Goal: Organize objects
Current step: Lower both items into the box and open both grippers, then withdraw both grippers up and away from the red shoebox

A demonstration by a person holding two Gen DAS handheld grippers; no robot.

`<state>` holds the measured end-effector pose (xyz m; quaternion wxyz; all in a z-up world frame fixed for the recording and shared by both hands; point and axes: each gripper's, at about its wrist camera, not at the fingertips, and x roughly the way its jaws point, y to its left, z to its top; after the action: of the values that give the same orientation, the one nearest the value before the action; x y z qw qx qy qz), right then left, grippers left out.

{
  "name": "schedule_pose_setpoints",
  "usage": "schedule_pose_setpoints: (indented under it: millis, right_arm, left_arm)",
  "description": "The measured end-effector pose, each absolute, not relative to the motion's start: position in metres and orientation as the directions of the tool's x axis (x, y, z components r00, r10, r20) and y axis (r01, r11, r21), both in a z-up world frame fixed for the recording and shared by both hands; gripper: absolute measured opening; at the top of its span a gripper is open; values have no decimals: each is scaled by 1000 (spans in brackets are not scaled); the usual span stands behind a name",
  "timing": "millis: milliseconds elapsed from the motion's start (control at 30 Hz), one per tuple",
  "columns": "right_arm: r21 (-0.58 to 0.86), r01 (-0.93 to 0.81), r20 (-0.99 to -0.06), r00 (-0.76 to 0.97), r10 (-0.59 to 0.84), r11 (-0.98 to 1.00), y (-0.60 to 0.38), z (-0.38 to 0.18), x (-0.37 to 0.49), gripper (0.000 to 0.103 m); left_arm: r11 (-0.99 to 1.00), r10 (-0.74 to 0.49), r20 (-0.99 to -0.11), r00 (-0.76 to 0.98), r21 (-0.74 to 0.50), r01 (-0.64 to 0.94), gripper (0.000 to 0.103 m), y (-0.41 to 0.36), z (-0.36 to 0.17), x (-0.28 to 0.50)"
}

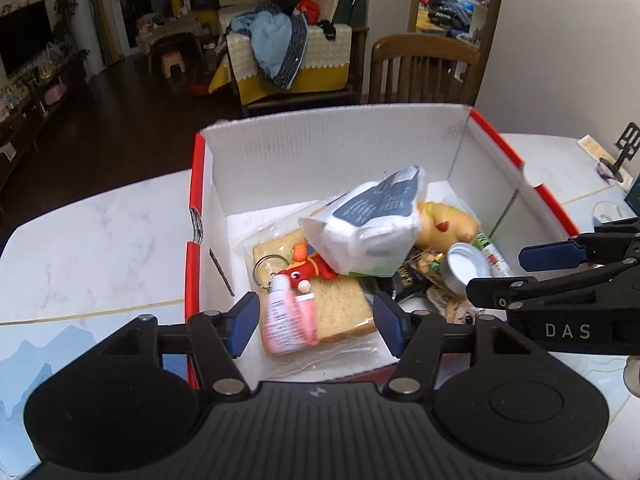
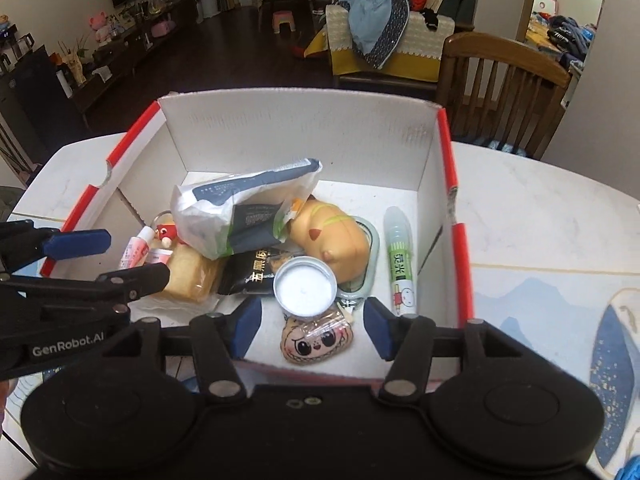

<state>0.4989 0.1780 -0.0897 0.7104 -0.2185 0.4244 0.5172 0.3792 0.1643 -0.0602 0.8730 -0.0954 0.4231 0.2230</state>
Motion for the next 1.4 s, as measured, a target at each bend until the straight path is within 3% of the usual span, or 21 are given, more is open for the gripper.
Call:
schedule_pose_setpoints:
  millis: [400, 833, 1133, 1233, 1400]
  right_arm:
    - [127, -931, -765, 129, 631, 343, 139, -41, 479, 64]
    - [134, -941, -646, 154, 748, 310, 86, -3, 457, 88]
    - [133, -947, -567, 169, 806, 292, 53, 12, 441, 95]
    - [116, -951, -542, 181, 821, 286, 42, 14, 435, 95]
    - [116, -953, -508, 186, 841, 280, 30, 15, 427, 98]
  left_arm:
    - [889, 301, -729, 615, -19, -458, 62, 146, -20, 352]
    - [903, 291, -651, 701, -56, -427, 66, 122, 13, 305]
    - [903, 307, -568, 763, -79, -423, 67, 102, 31, 272]
    - [902, 302, -560, 772, -93, -421, 74, 97, 33, 264]
    - [904, 309, -544, 780, -86, -418, 75, 87, 35, 254]
